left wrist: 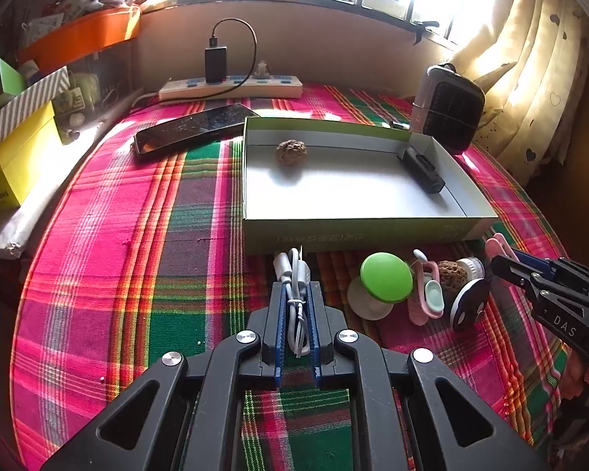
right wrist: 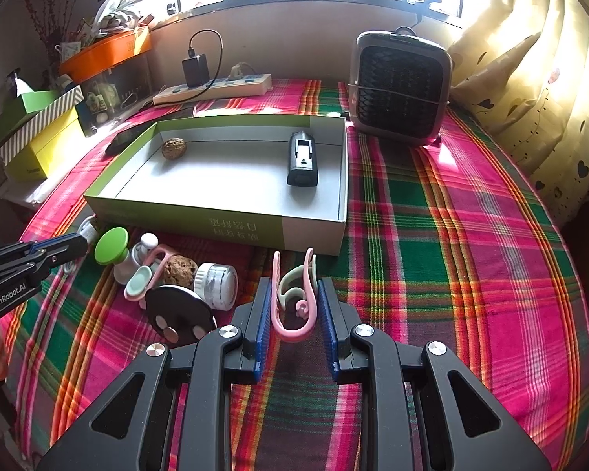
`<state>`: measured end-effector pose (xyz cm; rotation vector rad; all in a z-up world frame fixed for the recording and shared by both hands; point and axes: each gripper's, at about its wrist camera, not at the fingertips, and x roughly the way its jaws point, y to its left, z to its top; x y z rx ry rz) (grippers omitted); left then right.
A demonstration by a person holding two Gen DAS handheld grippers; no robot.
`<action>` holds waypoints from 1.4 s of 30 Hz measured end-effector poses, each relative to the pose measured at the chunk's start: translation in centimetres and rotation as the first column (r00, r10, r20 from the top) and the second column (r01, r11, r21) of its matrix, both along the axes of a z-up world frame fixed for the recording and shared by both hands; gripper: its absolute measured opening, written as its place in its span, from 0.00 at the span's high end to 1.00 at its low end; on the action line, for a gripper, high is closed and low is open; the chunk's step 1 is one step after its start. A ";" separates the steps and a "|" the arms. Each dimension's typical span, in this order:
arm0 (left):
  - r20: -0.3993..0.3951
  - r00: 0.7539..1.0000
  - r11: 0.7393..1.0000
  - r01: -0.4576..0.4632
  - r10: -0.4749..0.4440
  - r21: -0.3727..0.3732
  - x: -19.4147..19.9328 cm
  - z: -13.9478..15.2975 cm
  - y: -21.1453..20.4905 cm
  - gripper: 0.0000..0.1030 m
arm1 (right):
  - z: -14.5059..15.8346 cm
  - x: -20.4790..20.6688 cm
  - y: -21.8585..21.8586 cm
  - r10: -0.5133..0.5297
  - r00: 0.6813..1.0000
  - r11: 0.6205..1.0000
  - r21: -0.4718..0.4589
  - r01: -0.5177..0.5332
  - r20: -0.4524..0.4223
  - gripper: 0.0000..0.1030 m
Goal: Organize objects
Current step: 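Lift the white cable and pink clip and carry both over the box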
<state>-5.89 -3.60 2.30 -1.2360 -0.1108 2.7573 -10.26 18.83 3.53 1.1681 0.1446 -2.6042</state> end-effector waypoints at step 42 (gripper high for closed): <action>-0.032 0.999 1.000 0.028 -0.029 -0.008 -7.6 2.2 0.5 0.91 | 2.7 -9.8 -4.8 0.103 0.995 0.994 -0.020 -0.104 -0.010 0.77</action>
